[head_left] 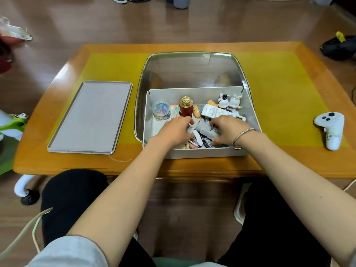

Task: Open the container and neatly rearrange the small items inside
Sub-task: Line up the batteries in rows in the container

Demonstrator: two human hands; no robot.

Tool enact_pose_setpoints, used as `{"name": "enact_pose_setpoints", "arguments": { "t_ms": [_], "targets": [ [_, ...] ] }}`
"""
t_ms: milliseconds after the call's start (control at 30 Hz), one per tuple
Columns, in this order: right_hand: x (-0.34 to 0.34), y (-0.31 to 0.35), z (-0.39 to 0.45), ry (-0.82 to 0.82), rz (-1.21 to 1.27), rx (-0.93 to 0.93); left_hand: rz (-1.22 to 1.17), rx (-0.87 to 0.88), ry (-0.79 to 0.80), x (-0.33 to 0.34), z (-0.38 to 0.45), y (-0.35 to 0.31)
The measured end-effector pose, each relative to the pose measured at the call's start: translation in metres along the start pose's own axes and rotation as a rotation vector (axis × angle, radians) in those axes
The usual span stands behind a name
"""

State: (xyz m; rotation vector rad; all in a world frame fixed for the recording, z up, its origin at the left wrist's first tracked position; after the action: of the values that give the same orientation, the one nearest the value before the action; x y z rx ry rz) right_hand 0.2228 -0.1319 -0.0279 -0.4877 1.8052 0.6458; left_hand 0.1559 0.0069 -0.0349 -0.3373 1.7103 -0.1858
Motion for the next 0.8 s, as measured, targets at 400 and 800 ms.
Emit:
{"name": "enact_pose_setpoints", "arguments": {
  "t_ms": [400, 800],
  "targets": [
    [0.003, 0.005, 0.001, -0.001, 0.202, 0.007, -0.105, -0.004, 0.237, -0.006, -0.023, 0.027],
    [-0.049, -0.041, 0.002, -0.414, 0.090, 0.232, -0.050, -0.038, 0.380, -0.001, -0.028, 0.033]
  ]
}}
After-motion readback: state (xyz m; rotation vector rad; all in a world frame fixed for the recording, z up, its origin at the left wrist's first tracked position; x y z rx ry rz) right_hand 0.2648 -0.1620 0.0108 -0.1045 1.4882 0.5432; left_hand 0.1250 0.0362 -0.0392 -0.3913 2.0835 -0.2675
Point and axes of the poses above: each hand's wrist, its own z-axis towards the middle knuckle, its own x-axis out of the palm, y = z × x, the point moved 6 cm from there along z, towards the middle knuckle, and after that the axes turned 8 degrees about z, right-handed, at the moved point
